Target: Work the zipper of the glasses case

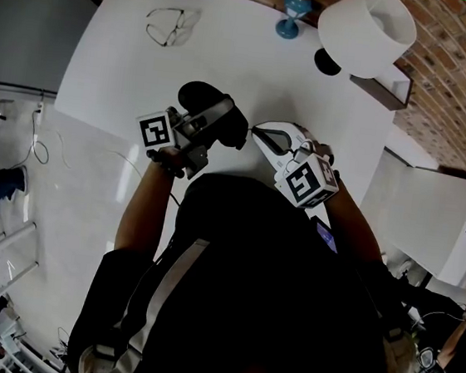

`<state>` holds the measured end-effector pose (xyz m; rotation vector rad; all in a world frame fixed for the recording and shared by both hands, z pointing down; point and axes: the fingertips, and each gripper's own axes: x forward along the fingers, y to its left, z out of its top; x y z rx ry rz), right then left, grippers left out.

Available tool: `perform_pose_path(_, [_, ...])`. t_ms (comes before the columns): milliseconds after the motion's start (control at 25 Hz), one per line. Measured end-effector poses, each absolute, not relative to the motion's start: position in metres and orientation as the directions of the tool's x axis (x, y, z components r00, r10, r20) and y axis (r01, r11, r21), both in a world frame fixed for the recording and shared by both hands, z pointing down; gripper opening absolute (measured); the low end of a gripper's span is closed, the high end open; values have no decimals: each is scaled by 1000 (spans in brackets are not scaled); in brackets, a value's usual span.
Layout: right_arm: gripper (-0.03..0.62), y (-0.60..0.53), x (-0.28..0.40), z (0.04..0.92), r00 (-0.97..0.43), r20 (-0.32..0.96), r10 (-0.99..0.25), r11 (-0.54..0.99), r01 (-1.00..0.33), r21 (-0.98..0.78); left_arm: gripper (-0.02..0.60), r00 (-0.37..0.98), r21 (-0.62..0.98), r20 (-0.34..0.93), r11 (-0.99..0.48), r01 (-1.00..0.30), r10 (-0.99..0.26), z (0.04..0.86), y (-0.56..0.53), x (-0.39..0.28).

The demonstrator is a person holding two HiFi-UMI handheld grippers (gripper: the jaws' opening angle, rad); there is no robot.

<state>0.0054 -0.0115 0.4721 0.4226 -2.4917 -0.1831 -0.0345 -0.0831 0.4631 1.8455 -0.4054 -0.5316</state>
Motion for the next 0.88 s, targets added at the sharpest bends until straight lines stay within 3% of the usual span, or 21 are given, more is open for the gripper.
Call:
perform_pose_path(320, [9,-12,3,464,-788,517,-333,942,-255,218,238,896,932,-168,-362,9,-410,452,-80,-28])
perform_pose_path(880, [4,-10,-9,442,-818,477,-322,945,-245,219,244,922,935,-209,-343,90,-327,442,-74,-27])
